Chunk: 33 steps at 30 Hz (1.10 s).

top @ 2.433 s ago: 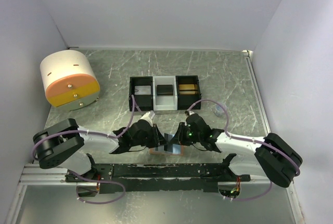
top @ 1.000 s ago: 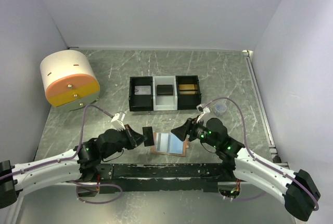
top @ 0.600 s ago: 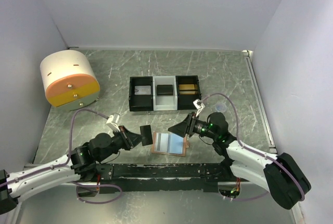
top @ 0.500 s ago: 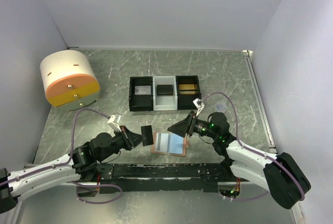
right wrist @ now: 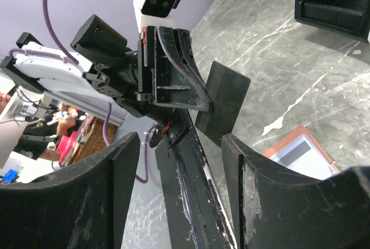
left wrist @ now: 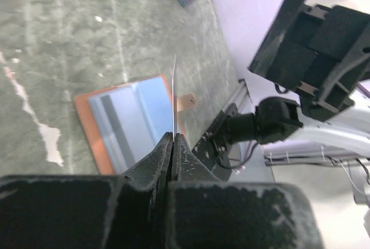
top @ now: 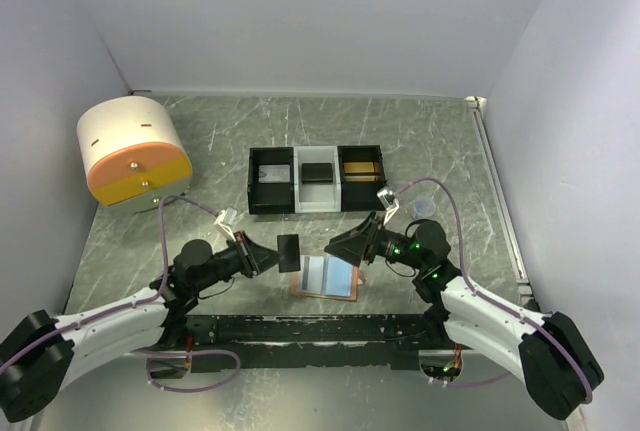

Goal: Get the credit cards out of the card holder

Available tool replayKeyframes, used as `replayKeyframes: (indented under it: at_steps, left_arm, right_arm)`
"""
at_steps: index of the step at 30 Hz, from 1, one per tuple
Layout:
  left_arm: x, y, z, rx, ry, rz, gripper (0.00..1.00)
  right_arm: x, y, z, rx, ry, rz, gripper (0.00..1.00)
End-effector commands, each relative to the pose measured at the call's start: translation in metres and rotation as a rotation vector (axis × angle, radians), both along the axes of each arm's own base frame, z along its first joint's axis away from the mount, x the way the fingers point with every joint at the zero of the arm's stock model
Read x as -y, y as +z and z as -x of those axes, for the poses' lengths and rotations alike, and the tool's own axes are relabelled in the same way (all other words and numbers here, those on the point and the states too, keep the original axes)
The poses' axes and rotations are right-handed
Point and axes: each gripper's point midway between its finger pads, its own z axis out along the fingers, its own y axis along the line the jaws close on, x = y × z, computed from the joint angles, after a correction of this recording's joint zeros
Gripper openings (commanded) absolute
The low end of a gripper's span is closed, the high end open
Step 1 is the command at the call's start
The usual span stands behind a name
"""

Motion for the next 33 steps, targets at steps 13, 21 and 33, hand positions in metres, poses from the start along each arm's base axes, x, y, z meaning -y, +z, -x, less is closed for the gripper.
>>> replayKeyframes:
  at_steps: [13,21,33]
  left_arm:
    - [0.0,0.046,0.024,0.123,-0.111,0.188,0.07]
    - [-0.003,0.053,0.027,0.146,-0.112,0.206,0.07]
    - [0.004,0.058,0.031,0.139,-0.16,0.251,0.07]
  right_arm:
    - [0.001,0.009,0.016,0.01,0.058,-0.07,0.62]
    - [-0.011,0.015,0.031,0.014,0.168,-0.087,0.63]
    - [-0.019,0.008,0.029,0.016,0.144,-0.033,0.63]
